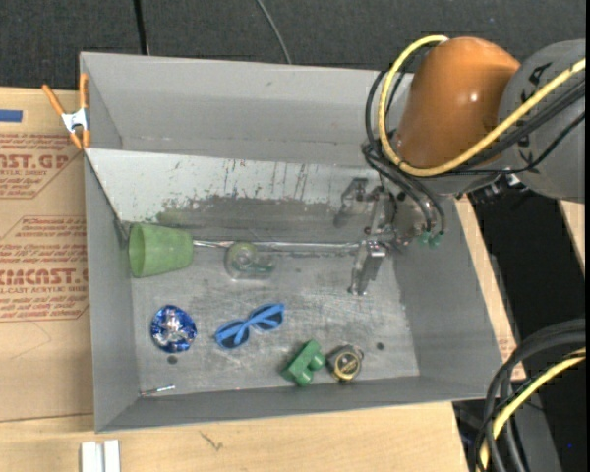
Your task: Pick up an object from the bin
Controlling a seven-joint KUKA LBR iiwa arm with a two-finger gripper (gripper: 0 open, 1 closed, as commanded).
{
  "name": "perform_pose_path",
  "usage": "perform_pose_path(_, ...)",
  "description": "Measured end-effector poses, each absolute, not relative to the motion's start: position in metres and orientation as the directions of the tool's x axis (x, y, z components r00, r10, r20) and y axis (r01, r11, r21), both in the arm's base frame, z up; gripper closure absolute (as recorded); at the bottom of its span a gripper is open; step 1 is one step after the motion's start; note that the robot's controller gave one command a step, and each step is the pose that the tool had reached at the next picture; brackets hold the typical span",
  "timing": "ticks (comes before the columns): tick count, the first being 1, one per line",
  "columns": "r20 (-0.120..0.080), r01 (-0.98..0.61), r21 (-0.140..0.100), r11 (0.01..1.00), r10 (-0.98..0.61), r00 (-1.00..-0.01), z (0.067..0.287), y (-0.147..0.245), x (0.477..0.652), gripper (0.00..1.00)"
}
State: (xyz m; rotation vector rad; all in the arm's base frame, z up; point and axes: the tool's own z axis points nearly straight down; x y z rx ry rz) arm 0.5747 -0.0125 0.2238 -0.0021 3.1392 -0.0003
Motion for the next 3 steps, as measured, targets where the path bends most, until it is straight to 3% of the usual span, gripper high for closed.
perform_pose_path(1,0.010,0.006,0.002,1.000,0.006,-1.000,0.115,0.042,0.518,0.00)
perform_pose_path(2,-0.008,-0.212,-0.001,0.977,-0.212,-0.977,0.072,0.090,0.548,0.00)
perform_pose_path(3,-0.020,-0.211,0.000,0.978,-0.211,-0.977,0.075,0.091,0.551,1.00)
